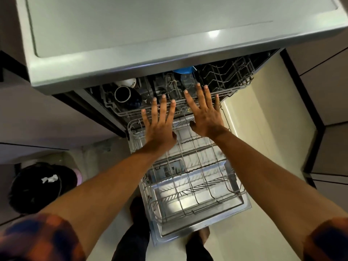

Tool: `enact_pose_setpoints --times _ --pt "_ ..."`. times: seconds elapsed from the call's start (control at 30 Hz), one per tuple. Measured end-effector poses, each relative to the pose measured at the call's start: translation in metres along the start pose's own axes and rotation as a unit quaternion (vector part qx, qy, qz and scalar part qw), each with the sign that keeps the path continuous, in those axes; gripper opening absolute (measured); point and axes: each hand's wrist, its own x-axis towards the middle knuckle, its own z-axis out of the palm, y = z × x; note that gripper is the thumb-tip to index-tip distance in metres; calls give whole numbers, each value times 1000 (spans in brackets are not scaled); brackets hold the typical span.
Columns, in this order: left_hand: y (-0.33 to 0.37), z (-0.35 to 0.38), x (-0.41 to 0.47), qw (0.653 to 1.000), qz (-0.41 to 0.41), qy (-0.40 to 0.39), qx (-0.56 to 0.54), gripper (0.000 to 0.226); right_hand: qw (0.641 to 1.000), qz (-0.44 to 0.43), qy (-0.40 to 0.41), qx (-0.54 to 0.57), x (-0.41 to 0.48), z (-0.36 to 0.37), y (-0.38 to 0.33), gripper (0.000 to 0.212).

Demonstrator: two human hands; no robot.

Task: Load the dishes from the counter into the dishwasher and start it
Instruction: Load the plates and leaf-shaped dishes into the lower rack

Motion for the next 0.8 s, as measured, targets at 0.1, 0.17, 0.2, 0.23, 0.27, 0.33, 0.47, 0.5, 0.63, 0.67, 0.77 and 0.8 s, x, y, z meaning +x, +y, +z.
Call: enact_pose_setpoints --times 0.1,0.17,0.2,0.23,0.27,0.33,0.47,0.5,0.63,0.67,0.77,0.8 --pt "-4 -1 11 1000 9 14 -3 124 1000 -8 3 4 11 -6 3 121" --pt "-7 -7 23 1000 3 23 0 124 1000 -2 -5 4 25 -13 1 122" --pt "-8 -11 29 1000 -1 20 1 125 1000 5 -12 6 32 -17 -1 122" --pt "-10 -13 35 1000 -4 19 0 126 1000 11 -16 6 39 -20 -3 123" --pt "-11 -15 39 1000 -5 19 -2 127 1000 16 -18 7 44 -21 -4 124" --pt "-12 -15 43 1000 -3 18 -4 128 1000 19 -14 10 47 -20 -3 124" --pt "-15 -10 45 1000 4 24 0 128 1000 19 -7 3 51 -13 -1 125" --pt "-16 -9 47 1000 7 25 -1 129 1000 20 -5 2 52 -12 -2 125" --pt "-15 -6 50 1000 4 26 -1 130 1000 18 -5 2 55 -11 0 125" --pt "-14 -6 49 1000 4 27 -2 130 1000 17 -9 4 55 -12 0 124" --pt "-13 -11 47 1000 6 22 -11 130 999 18 -26 18 53 -19 -2 123" --pt "-13 -14 46 1000 10 16 -18 128 999 19 -30 24 52 -22 -3 122"
